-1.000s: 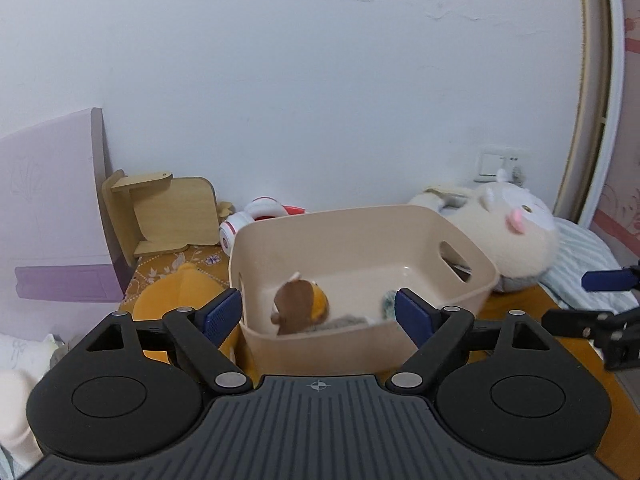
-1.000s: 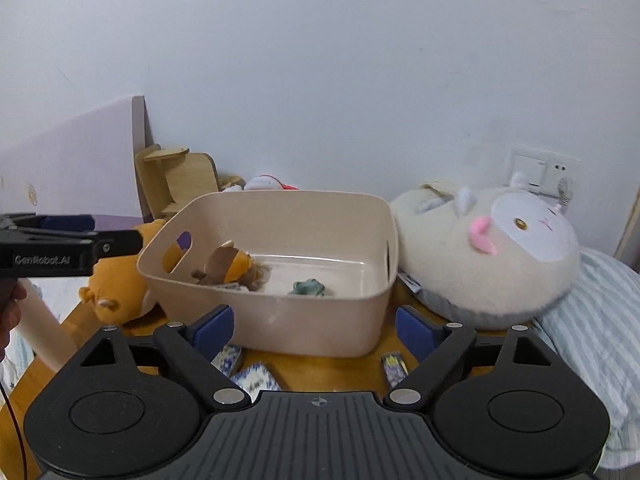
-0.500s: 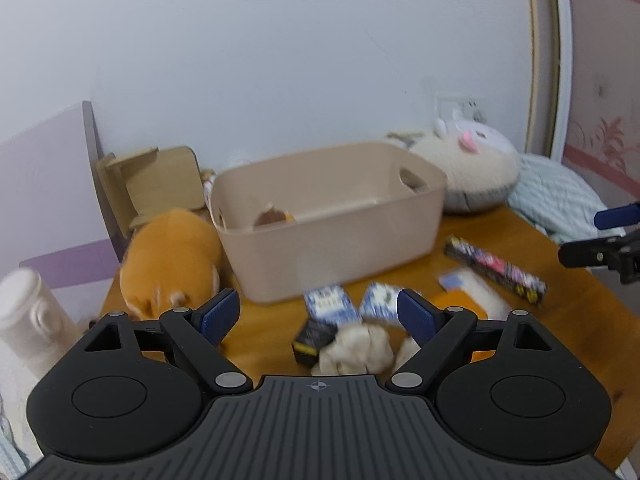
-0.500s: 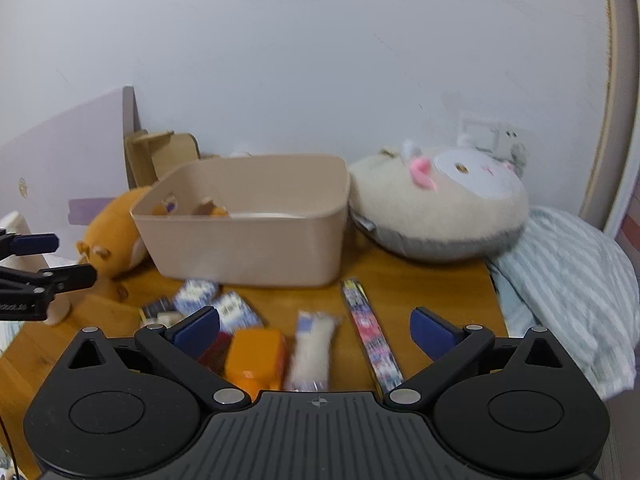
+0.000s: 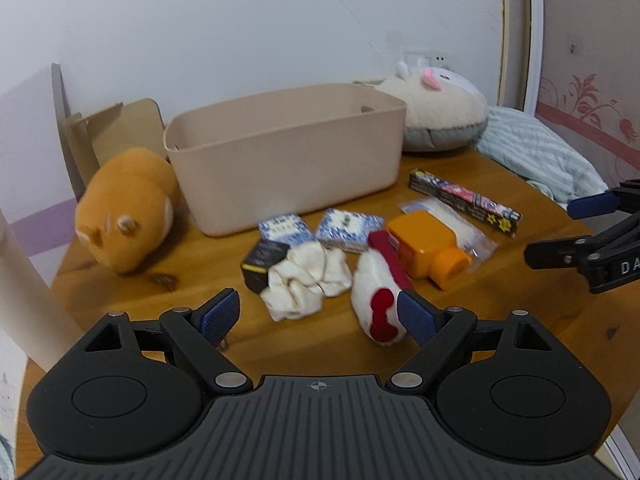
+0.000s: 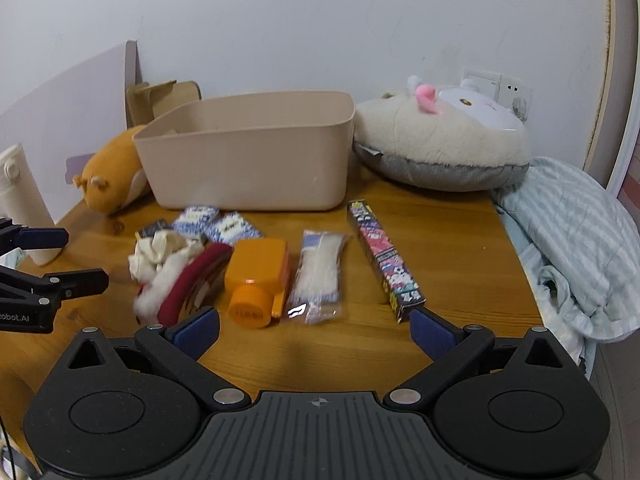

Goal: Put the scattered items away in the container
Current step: 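Withdraw both tools from the container back over the table, then move left tool to red-white plush while right tool reaches orange bottle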

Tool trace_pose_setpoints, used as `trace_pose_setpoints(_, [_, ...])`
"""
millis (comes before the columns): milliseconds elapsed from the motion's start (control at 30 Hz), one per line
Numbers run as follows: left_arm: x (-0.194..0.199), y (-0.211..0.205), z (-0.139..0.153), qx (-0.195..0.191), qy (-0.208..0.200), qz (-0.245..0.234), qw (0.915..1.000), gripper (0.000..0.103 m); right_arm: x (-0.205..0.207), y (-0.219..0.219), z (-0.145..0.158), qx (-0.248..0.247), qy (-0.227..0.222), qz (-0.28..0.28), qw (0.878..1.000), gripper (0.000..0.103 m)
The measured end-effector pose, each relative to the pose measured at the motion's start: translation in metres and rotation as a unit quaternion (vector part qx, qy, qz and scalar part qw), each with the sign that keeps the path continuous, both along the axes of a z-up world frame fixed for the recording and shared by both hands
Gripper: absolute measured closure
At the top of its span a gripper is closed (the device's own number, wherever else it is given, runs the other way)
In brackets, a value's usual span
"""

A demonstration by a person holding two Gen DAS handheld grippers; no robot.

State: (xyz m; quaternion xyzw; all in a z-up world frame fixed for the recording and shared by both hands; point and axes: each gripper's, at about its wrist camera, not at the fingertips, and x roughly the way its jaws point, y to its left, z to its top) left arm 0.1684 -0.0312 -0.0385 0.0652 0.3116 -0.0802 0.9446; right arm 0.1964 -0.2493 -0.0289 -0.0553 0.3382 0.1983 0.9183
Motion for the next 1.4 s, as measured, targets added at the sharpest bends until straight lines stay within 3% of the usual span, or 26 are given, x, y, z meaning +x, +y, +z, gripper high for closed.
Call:
trace_pose_setpoints(433, [0.008, -0.023, -0.024, -0.025, 0.025, -0.018, 0.9992, 0.016, 0.003, 0.022, -0.022, -0.041, -0.011, 0.036, 0.998, 0.002])
trace_pose_setpoints(733, [0.022, -0.025, -0.036, -0.038, 0.032, -0.01, 0.9987, 0.016, 0.017, 0.03, -0.039, -0.038, 0.004, 0.036, 0.999, 0.008])
trace_pose_setpoints(1400, [0.042, -0.006, -0.047, -0.086, 0.038, 0.014, 0.9955, 0.016, 0.047, 0.046, -0.058, 0.025, 0.033, 0.011, 0.999, 0.009])
